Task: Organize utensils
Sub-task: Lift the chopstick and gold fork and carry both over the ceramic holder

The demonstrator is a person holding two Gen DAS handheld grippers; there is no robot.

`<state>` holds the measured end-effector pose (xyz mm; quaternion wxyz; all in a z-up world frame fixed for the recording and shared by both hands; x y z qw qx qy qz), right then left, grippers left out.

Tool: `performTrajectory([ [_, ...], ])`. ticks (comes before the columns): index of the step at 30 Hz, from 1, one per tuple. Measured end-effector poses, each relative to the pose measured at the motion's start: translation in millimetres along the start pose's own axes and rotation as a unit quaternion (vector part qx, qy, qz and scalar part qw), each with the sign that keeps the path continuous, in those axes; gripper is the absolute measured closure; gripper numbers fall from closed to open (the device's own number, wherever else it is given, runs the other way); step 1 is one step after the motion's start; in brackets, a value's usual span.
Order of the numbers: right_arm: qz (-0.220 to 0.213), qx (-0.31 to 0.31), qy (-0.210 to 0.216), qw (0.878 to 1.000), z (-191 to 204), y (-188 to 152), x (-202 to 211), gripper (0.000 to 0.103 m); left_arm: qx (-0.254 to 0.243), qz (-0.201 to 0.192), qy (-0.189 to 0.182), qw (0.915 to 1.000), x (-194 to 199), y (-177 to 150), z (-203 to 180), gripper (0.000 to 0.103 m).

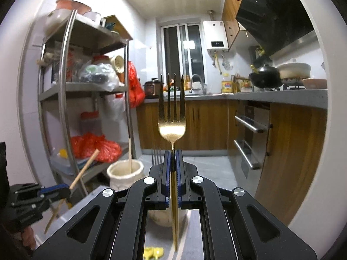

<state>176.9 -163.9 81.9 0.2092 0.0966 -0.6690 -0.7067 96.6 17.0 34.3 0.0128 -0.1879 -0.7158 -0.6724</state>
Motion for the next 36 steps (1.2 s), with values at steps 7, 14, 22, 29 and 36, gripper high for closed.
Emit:
performTrajectory([
  [7, -0.010, -0.025, 0.010, 1.000, -11, 20, -27, 0.097, 0.037, -0.034, -0.019, 0.9986, -31, 51, 19, 0.097],
  [14, -0.015, -0.052, 0.029, 0.998, -10, 26, -61, 0.097, 0.072, -0.049, -0.034, 0.9956, -81, 84, 32, 0.097],
  [22, -0.035, -0.083, 0.037, 0.995, -11, 26, -83, 0.097, 0.031, -0.087, 0.035, 0.9952, -132, 101, 34, 0.097],
  [29, -0.005, -0.114, 0.036, 0.993, -17, -3, -109, 0.097, 0.010, -0.087, 0.077, 0.9932, -155, 82, 41, 0.097],
  [36, 0.066, -0.082, 0.026, 0.994, -4, -33, -129, 0.097, -0.009, -0.052, 0.059, 0.9969, -146, 55, 40, 0.097],
])
Point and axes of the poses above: each gripper's, at about its wrist camera, not at the fingertips, and x roughly against the way its jaws point, z to its left, y to its top, the point moved 10 cm from there along -x, roughly the way its jaws point
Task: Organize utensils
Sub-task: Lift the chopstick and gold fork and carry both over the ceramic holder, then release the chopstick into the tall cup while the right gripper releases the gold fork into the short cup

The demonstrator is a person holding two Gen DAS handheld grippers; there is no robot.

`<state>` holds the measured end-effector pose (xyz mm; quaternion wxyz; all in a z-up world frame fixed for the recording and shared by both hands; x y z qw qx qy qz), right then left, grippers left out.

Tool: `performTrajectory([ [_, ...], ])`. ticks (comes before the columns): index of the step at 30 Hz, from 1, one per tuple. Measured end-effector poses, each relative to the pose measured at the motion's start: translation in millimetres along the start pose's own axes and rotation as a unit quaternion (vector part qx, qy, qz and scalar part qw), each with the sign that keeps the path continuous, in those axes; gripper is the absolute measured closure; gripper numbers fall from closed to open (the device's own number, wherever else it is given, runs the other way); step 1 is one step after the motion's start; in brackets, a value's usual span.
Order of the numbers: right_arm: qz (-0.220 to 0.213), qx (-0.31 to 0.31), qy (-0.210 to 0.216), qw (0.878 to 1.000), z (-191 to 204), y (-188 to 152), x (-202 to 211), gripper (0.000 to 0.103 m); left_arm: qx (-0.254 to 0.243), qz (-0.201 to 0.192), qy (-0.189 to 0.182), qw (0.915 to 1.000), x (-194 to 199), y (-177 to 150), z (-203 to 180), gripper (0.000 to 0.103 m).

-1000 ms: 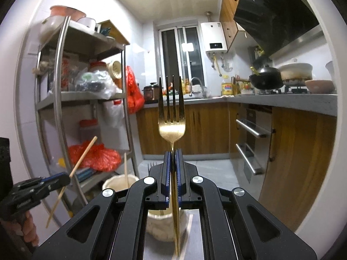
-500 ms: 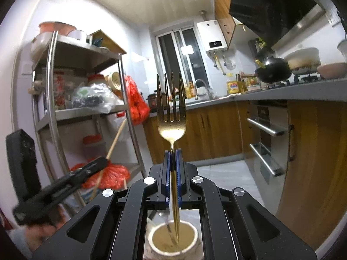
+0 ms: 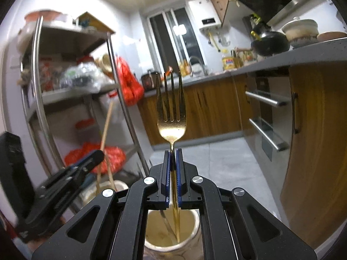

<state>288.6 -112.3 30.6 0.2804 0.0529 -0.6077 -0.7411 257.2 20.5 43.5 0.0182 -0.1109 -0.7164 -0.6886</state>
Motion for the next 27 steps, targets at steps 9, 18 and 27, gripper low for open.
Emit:
performTrajectory([
  [9, 0.054, 0.016, -0.031, 0.998, -1, -24, -12, 0.097, -0.032, 0.057, -0.014, 0.9978, -1, -28, -7, 0.097],
  [18, 0.065, -0.001, -0.050, 0.997, -14, -26, -12, 0.097, -0.039, 0.072, -0.012, 0.9965, -1, -35, -9, 0.086],
  [27, 0.072, -0.005, -0.058, 0.996, -17, -28, -14, 0.097, -0.044, 0.064, -0.015, 0.9969, 8, -30, -15, 0.055],
])
Point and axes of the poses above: each gripper's, at about its wrist camera, not at the fingertips, and x roughly against the way its jaws point, z to its left, y to its top, the point moved 10 cm from there along -x, roughly the way its jaws point
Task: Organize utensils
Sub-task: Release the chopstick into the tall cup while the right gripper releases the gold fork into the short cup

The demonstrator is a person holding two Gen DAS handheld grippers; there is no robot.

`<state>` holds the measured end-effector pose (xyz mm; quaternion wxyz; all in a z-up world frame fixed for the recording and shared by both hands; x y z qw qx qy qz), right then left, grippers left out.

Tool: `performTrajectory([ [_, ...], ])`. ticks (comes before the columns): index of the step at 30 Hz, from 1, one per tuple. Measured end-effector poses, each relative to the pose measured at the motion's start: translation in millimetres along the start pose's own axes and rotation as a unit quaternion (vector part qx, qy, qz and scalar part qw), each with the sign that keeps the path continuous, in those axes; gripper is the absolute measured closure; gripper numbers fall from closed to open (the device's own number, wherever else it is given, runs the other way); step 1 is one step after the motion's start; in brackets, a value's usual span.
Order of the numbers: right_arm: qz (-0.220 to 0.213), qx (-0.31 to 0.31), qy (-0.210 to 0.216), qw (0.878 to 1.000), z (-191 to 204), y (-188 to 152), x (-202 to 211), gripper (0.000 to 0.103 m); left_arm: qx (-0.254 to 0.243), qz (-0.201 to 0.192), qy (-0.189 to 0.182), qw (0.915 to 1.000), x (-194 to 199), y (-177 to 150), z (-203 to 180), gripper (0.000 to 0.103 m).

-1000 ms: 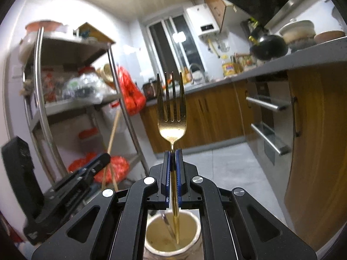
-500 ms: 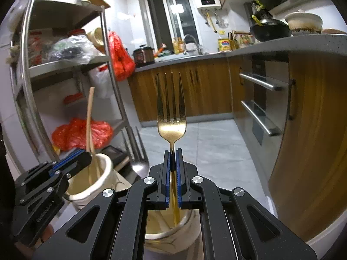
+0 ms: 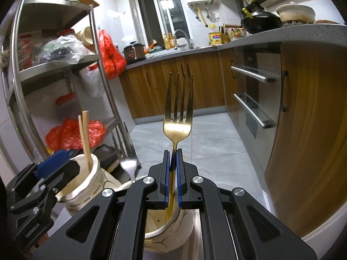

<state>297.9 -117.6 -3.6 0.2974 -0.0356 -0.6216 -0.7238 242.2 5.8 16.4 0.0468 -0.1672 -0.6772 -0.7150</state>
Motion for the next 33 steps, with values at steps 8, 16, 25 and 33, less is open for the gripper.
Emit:
performTrajectory([
  [8, 0.007, -0.003, 0.002, 1.000, -1, -2, -2, 0.083, 0.002, -0.007, 0.005, 1.0000, 6, 6, 1, 0.042],
  [16, -0.006, -0.008, 0.017, 1.000, 4, 7, 16, 0.048, 0.008, -0.018, 0.014, 0.9997, 17, 15, 5, 0.030],
  [25, -0.053, 0.002, 0.029, 0.998, 8, 25, 66, 0.007, 0.019, -0.035, 0.026, 0.9989, 50, 28, 5, 0.005],
  [33, -0.082, 0.025, -0.002, 0.996, 6, 24, 100, 0.005, 0.023, -0.026, 0.033, 0.9989, 82, 29, 1, 0.006],
])
Point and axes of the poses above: each gripper's, at about its wrist camera, not at the fingertips, and x roughly against the way its jaws point, z to its left, y to its top, the point moved 10 cm from there along -x, roughly the way its jaws point
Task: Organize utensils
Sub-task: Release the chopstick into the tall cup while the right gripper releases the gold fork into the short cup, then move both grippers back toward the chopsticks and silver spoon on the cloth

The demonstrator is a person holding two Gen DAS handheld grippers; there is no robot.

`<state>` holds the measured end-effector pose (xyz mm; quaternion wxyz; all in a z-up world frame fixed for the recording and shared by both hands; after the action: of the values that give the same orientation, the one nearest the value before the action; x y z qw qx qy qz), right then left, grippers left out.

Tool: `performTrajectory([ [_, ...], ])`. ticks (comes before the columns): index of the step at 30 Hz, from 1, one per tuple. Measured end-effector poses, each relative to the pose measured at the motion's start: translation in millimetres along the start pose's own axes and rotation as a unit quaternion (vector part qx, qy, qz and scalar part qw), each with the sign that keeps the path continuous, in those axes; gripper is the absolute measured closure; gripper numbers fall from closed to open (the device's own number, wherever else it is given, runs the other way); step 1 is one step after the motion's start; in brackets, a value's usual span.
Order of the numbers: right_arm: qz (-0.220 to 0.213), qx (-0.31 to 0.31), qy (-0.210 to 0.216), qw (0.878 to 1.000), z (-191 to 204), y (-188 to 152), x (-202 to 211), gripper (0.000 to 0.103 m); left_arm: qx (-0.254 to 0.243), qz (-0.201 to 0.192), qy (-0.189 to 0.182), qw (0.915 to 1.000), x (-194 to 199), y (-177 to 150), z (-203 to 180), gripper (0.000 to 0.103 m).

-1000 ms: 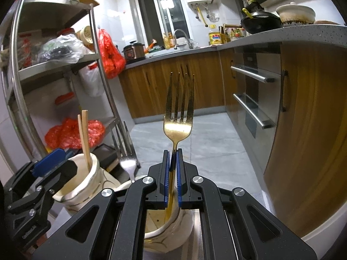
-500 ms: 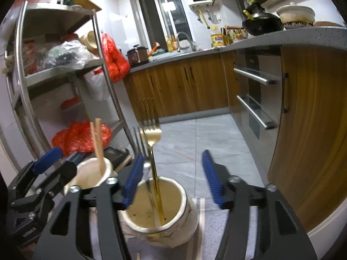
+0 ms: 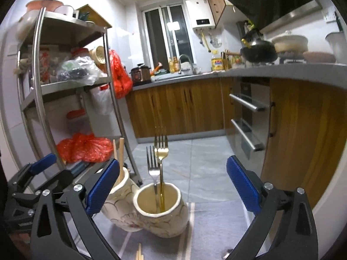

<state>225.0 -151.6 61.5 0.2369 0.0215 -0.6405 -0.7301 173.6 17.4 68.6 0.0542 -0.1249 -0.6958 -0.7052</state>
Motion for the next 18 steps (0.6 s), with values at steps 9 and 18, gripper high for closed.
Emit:
performTrajectory([
  [9, 0.026, 0.006, -0.018, 0.999, -15, -31, 23, 0.005, 0.000, 0.028, -0.006, 0.9996, 32, -26, -8, 0.006],
  [18, 0.060, 0.007, -0.040, 0.997, -38, -68, 34, 0.005, 0.006, 0.074, 0.009, 0.9972, 40, -61, -11, 0.006],
])
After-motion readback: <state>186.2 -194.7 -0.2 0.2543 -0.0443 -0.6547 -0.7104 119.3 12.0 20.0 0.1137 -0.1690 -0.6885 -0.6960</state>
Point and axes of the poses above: each gripper's, at about its wrist camera, not at the fingertips, and x roughly against the way its jaws point, z to its left, y to its top, the point moved 10 cm from there along -x, roughly the way its jaws point
